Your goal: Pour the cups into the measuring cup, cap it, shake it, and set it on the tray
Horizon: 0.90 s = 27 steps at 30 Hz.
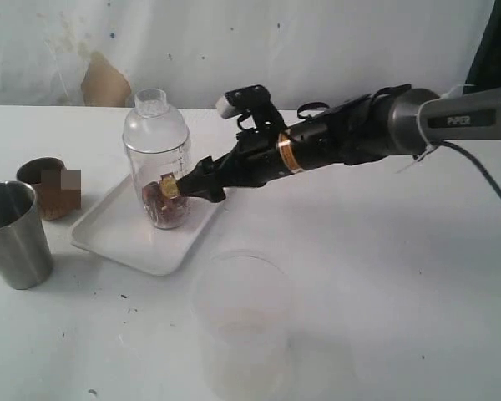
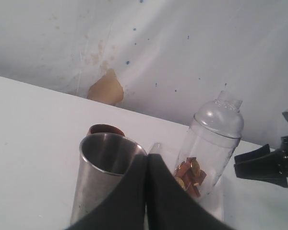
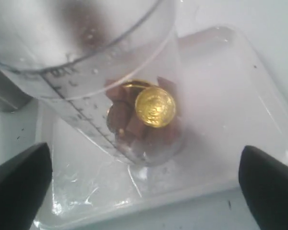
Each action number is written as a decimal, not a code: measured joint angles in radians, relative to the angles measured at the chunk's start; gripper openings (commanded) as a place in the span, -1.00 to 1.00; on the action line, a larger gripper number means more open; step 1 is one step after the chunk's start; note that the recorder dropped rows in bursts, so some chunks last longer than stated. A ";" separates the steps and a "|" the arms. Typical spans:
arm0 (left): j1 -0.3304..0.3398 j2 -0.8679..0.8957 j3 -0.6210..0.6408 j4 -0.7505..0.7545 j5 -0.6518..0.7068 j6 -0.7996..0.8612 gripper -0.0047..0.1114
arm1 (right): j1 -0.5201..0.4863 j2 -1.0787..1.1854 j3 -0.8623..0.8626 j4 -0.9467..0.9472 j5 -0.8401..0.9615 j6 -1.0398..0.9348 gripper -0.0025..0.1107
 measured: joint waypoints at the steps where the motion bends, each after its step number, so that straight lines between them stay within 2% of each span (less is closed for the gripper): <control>1: 0.000 0.000 0.000 0.000 0.000 0.000 -0.92 | -0.013 -0.014 0.018 -0.002 0.000 0.011 0.68; 3: 0.000 0.000 0.000 0.000 0.000 0.000 -0.92 | -0.038 -0.043 0.053 -0.002 0.000 0.029 0.53; 5: 0.000 0.000 0.000 0.000 0.000 0.000 -0.92 | -0.067 -0.077 0.091 -0.002 0.002 0.043 0.28; 7: 0.000 0.000 0.000 0.000 0.000 0.000 -0.92 | -0.100 -0.112 0.133 -0.002 0.009 0.051 -0.01; 12: 0.000 0.000 0.000 0.000 0.000 0.000 -0.92 | -0.182 -0.191 0.247 -0.004 0.023 0.058 -0.90; 13: 0.000 0.000 0.000 0.000 0.000 0.000 -0.92 | -0.195 -0.204 0.267 -0.004 0.025 0.058 -0.95; 17: 0.000 0.000 0.000 0.000 0.000 0.000 -0.92 | -0.256 -0.270 0.357 -0.006 0.066 0.060 -0.96; 20: 0.000 0.000 0.000 0.000 0.000 0.000 -0.92 | -0.283 -0.332 0.433 -0.006 0.161 0.060 -0.96; 27: 0.000 0.000 0.000 0.000 0.000 0.000 -0.92 | -0.287 -0.540 0.612 -0.014 0.622 0.052 -0.96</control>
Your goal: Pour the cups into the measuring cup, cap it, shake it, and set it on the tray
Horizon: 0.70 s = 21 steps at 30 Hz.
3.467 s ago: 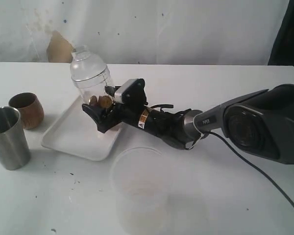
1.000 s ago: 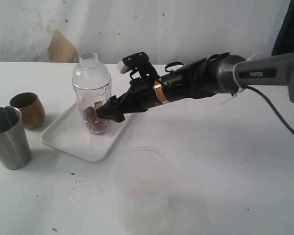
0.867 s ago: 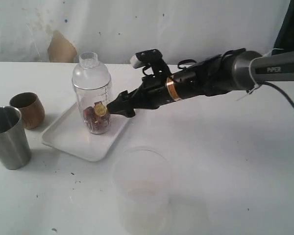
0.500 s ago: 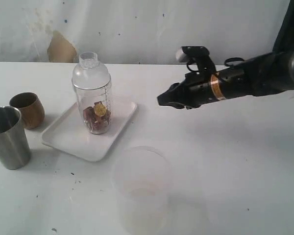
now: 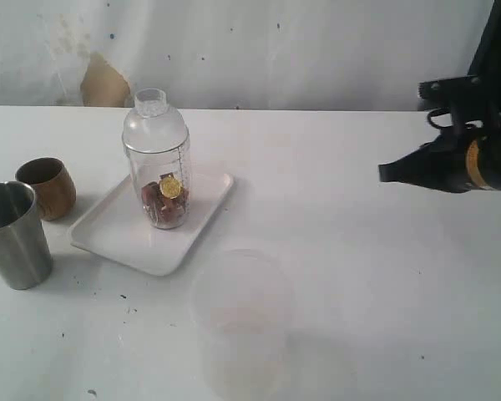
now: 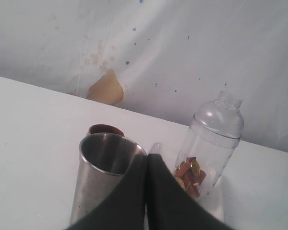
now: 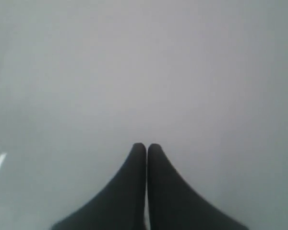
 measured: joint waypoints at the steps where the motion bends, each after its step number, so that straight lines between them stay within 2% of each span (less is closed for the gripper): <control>1: 0.000 0.000 0.000 0.000 0.000 0.000 -0.92 | 0.000 -0.026 0.017 0.000 0.065 -0.014 -0.96; 4: 0.000 0.000 0.000 0.000 0.000 0.000 -0.92 | 0.000 -0.074 0.047 0.157 0.245 -0.215 -0.96; 9: 0.000 0.000 0.000 0.000 0.000 0.000 -0.92 | 0.002 -0.040 -0.097 0.818 0.642 -0.997 -0.96; 12: 0.000 0.000 0.000 0.000 0.000 0.000 -0.92 | 0.002 -0.012 -0.201 1.129 0.836 -1.307 -0.96; 17: 0.000 0.000 0.000 0.000 0.000 0.000 -0.92 | 0.004 -0.056 -0.254 1.500 0.892 -1.569 -0.96; 21: 0.000 0.000 0.000 0.000 0.000 0.000 -0.92 | 0.004 -0.177 -0.257 1.625 0.877 -1.647 -0.96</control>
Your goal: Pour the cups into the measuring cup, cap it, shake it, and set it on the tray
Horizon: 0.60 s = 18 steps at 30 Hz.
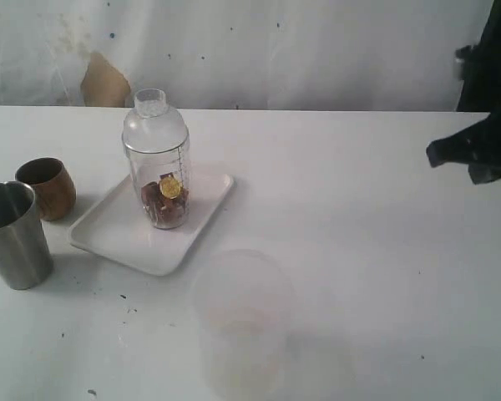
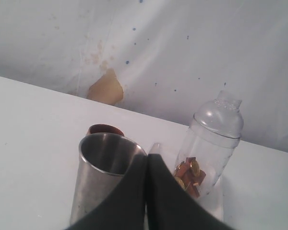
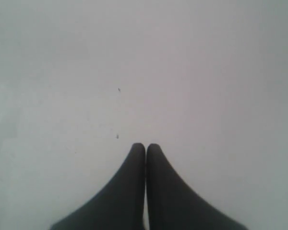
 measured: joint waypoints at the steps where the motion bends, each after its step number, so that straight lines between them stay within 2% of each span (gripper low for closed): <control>1: 0.000 0.000 0.000 0.000 0.000 0.000 -0.92 | 0.000 -0.041 0.002 0.020 -0.017 -0.009 -0.96; 5: 0.000 0.000 0.000 0.000 0.000 0.000 -0.92 | 0.000 -0.216 0.069 0.068 -0.142 -0.024 -0.96; 10: 0.000 0.000 0.000 0.000 0.000 0.000 -0.92 | 0.000 -0.459 0.231 0.085 -0.341 -0.012 -0.96; 15: 0.000 0.000 0.000 0.000 0.000 0.000 -0.92 | 0.000 -0.695 0.404 0.086 -0.439 0.022 -0.96; 18: 0.000 0.000 0.000 0.000 0.000 0.000 -0.92 | 0.000 -0.939 0.544 0.089 -0.483 0.056 -0.96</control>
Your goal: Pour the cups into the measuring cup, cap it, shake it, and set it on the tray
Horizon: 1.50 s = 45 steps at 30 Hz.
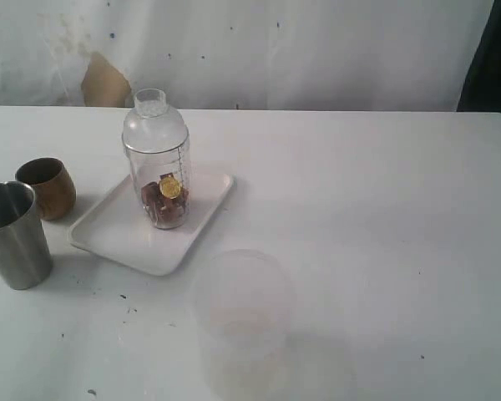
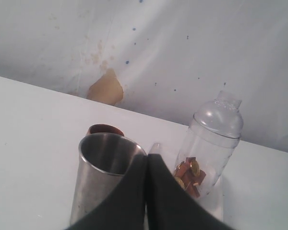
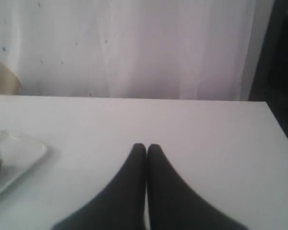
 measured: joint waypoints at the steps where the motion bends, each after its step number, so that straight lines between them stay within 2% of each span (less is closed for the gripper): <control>1: 0.000 0.000 0.000 0.000 0.000 0.000 -0.92 | 0.000 -0.049 0.017 0.000 -0.003 0.010 -0.96; 5: 0.000 0.000 0.000 0.000 0.000 0.000 -0.92 | 0.000 -0.347 0.121 0.000 0.067 0.056 -0.96; 9: 0.000 0.000 0.000 0.000 0.000 0.000 -0.92 | 0.000 -0.491 0.143 -0.009 0.160 0.059 -0.96; 39: 0.000 0.000 0.000 0.000 0.000 0.000 -0.92 | -0.002 -0.493 0.143 -0.009 0.167 0.059 -0.96; 45: 0.000 0.000 0.000 0.000 0.000 0.000 -0.92 | -0.027 -0.493 0.211 -0.009 0.145 0.057 -0.96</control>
